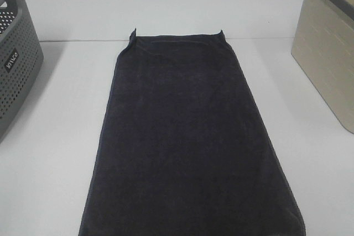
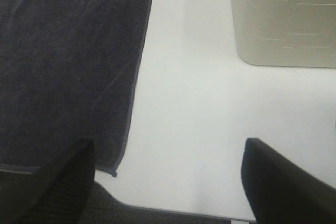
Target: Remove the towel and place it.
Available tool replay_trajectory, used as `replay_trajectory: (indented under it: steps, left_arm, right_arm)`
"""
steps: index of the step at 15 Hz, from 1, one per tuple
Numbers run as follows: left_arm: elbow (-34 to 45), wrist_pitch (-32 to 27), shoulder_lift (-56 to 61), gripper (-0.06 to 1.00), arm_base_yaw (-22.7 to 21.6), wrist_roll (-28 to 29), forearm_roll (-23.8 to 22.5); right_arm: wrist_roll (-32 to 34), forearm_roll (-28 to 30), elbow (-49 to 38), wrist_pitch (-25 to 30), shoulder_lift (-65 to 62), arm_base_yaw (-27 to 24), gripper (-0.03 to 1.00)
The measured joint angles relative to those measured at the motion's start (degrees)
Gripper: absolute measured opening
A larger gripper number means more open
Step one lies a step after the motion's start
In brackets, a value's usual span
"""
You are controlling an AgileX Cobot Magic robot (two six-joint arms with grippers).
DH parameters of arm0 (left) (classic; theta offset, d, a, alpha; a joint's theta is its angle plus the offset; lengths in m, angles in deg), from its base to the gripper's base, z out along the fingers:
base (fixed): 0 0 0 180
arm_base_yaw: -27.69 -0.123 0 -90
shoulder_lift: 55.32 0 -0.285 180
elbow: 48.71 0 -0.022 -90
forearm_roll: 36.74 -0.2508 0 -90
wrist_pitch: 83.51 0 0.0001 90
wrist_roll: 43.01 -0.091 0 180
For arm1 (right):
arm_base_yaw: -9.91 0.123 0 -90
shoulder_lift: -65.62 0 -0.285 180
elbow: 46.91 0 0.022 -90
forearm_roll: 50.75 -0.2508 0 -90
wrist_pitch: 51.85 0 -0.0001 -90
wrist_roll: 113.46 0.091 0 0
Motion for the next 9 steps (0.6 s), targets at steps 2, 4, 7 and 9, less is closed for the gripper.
replay_trajectory:
  steps: [2,4,7,9]
  left_arm:
    - [0.0,0.0,0.0,0.8,0.0,0.0,0.1]
    - [0.0,0.0,0.0,0.8,0.0,0.0,0.1]
    - [0.0,0.0,0.0,0.8,0.0,0.0,0.1]
    - [0.0,0.0,0.0,0.8,0.0,0.0,0.1]
  right_arm:
    - [0.0,0.0,0.0,0.0,0.0,0.0,0.76]
    - [0.0,0.0,0.0,0.0,0.0,0.0,0.76]
    - [0.0,0.0,0.0,0.0,0.0,0.0,0.76]
    - [0.0,0.0,0.0,0.0,0.0,0.0,0.76]
